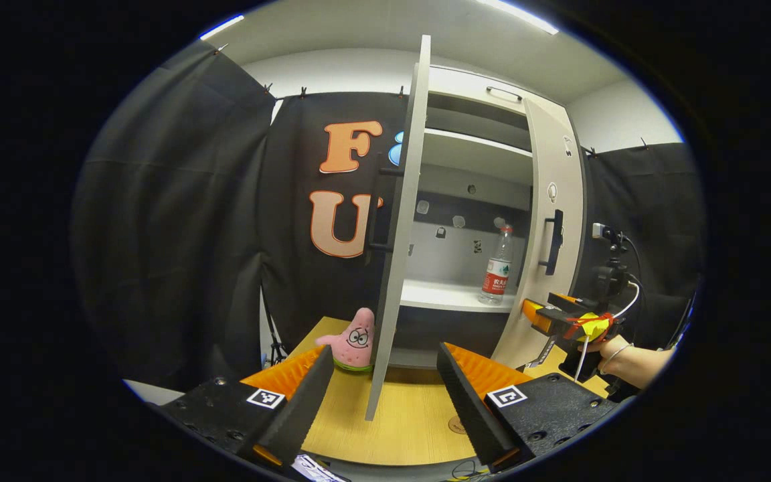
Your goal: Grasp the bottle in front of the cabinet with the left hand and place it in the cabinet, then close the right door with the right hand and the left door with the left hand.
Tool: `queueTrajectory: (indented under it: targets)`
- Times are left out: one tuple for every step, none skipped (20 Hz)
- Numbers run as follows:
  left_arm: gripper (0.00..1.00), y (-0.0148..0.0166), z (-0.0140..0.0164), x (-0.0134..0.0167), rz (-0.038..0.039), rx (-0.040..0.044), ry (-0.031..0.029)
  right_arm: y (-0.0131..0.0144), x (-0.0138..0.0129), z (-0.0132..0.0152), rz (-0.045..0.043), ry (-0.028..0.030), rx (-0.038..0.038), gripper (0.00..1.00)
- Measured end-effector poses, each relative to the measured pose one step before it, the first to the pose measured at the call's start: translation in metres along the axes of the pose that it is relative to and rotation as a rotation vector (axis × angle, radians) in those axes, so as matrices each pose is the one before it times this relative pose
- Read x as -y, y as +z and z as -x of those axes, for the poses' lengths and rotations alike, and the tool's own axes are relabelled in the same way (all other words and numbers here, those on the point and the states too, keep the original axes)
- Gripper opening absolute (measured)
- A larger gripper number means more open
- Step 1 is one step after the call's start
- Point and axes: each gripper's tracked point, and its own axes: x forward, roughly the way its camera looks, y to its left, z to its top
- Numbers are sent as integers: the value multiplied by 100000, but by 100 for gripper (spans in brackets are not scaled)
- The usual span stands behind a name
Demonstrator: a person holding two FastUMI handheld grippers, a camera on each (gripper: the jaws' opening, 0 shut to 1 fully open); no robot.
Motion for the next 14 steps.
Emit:
queueTrajectory:
  targets:
    - [94, -126, -271, -83, -237, -167, -134, 9, -27, -396, -716, -209, 10, 96]
    - [94, -159, -340, -2, -110, -608, -193, -33, -13, -325, -253, -106, -55, 96]
    - [94, -190, -259, -18, 194, -311, -283, -19, -35, -294, -168, -122, -65, 96]
    - [94, 81, -310, -73, 413, -229, -207, -4, -26, -376, -64, -201, -127, 96]
    - [95, -107, -281, -152, 413, -73, 245, 79, -42, -271, -50, -269, 146, 96]
    - [94, 83, -221, -281, 140, 13, 642, 4, 14, -283, 183, -247, 9, 96]
    - [95, 25, -349, -383, -141, -150, 754, 91, -119, -288, -9, -268, 95, 96]
    - [95, -6, -278, -393, -188, -191, 773, 0, -108, -297, 69, -234, -90, 96]
    - [95, -25, -288, -208, -126, -78, 600, 12, -130, -193, 178, -211, -32, 96]
    - [95, 6, -366, -293, -84, -50, 542, 29, 36, -242, 142, -260, 71, 96]
    - [95, 253, -336, -451, -95, 216, 812, -20, -24, -79, -110, -302, -69, 96]
    - [94, 162, -384, -559, -202, 240, 795, -5, 39, -52, -452, -331, -138, 96]
    - [94, 174, -410, -515, -377, 232, 787, -44, 173, 146, -437, -806, -288, 96]
    - [94, -42, -556, -579, -433, 38, 991, -114, 444, 174, 36, -1887, -344, 96]
